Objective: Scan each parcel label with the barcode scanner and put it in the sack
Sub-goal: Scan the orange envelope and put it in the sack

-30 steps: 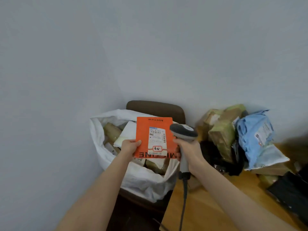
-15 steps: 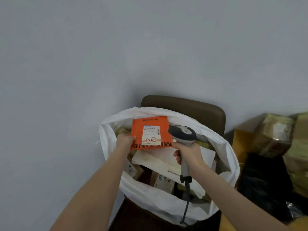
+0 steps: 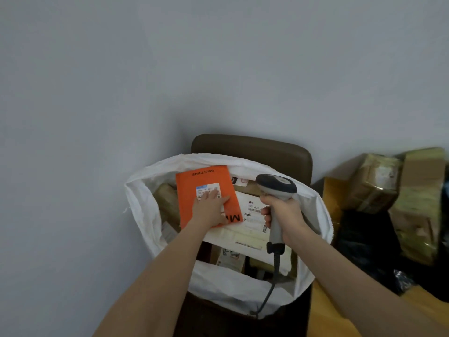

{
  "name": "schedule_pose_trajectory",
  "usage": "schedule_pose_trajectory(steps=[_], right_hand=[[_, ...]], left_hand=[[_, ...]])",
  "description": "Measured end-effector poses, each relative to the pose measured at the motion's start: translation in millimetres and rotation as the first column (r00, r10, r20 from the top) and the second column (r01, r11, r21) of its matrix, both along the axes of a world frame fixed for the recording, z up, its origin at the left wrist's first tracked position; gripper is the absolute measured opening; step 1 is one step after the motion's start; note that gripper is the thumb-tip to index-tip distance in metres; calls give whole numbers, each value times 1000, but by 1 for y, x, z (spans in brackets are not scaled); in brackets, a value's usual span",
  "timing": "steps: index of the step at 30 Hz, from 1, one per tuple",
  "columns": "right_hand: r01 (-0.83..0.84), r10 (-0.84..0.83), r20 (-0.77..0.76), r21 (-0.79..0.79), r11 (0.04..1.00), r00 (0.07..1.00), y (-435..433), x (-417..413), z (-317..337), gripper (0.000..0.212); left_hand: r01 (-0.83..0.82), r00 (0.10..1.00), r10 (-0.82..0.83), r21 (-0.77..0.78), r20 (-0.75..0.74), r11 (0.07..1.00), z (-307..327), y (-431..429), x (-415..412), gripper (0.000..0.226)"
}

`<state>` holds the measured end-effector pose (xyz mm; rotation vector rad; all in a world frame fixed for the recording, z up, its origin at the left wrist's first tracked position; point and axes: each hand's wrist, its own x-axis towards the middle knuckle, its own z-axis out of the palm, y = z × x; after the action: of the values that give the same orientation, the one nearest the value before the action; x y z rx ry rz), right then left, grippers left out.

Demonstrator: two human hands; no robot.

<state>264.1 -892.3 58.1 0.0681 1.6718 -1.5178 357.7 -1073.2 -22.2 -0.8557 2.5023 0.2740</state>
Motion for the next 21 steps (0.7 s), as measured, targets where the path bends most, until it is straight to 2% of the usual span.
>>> schedule_pose_trajectory(steps=[3,6,10,12,16,21], right_hand=[[32,-32,20,-7,999,999,19,-3,0,6],[70,-70,34,-9,998,997,45,-2,4,9],[125,-120,81,-56,991,989,91,-2,14,12],[137,-127,103,-88,987,987,122,-3,19,16],[161,-149,102,-123,979,984,203,-13,28,11],[253,-245,77,-123,960,966,326,-36,36,10]], left_hand=[[-17,1000,17,23,-7,1000,5,6,-6,87],[-100,980,101,11,-170,995,22,24,-11,76],[-99,957,74,-76,-280,992,45,69,-27,70],[-83,948,46,-105,-316,991,55,101,-37,69],[-52,921,-7,-140,-390,989,76,184,-63,64],[22,878,-76,-119,-473,993,94,313,-104,65]])
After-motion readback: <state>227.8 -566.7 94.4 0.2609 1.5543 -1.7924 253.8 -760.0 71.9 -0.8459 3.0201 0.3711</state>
